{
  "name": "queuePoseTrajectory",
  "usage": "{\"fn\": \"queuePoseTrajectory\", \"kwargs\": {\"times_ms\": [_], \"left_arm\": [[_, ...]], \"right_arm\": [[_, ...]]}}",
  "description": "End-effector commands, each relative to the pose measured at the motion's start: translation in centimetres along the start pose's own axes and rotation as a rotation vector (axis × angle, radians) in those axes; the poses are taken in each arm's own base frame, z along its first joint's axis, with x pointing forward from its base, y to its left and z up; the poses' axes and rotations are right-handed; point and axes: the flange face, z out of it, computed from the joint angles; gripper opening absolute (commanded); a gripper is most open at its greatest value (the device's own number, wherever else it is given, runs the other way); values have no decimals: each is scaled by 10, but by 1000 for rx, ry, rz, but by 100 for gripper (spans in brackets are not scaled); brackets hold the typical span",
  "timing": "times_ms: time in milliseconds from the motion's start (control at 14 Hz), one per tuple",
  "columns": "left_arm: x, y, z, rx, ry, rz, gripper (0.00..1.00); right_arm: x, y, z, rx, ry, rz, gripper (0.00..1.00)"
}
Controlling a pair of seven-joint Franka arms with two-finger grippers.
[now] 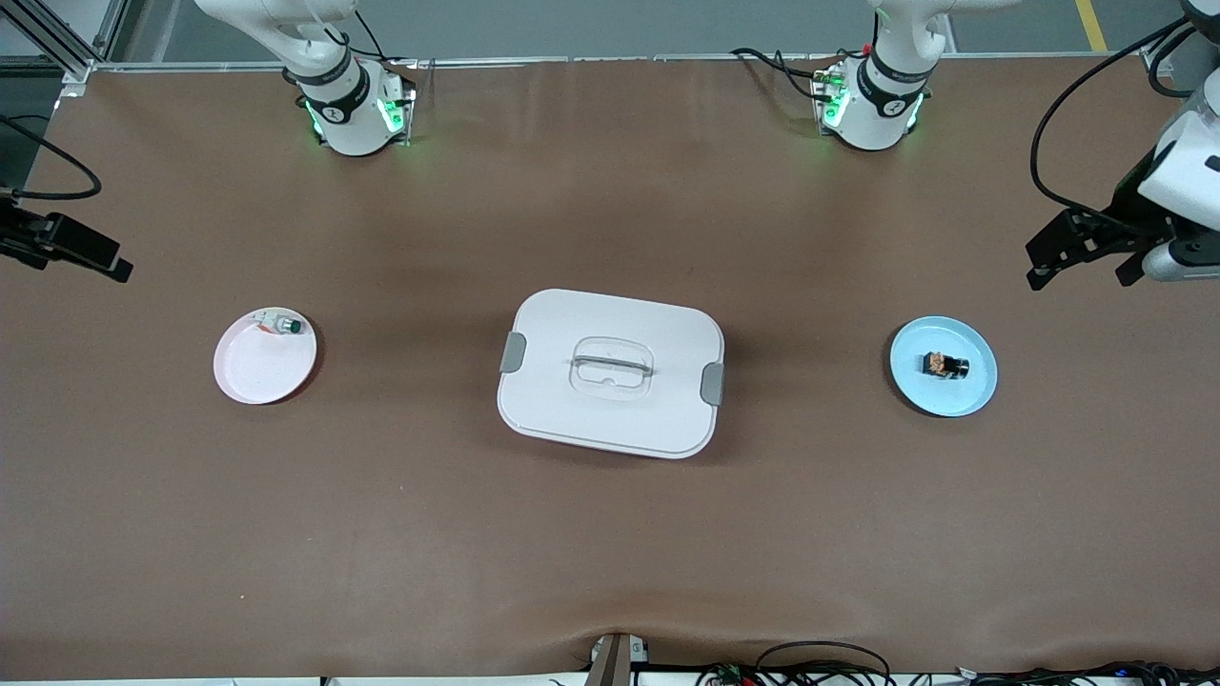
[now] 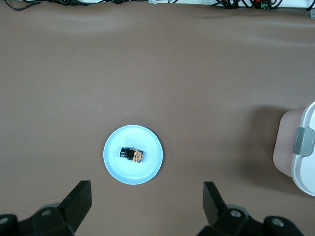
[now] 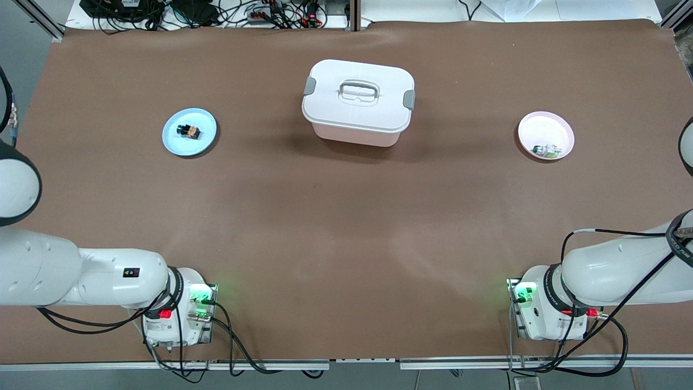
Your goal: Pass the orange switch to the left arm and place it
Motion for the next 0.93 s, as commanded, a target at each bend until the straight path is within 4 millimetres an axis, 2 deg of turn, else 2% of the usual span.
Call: {"fn": "queuePoseTrajectory", "kwargs": {"times_ms": [0,285,856], "left_arm": [[6,-3,-3,-3,-31,5,100],[-10,-1,3,-5,-137,28,100],[-10,1,5,-4,-146,34,100]], "right_arm": [[-9,-6,-8,6,13,1,100],[-9,9,-11,6,15,22,100],[-18,15,-6,-4,31,20,100]]}}
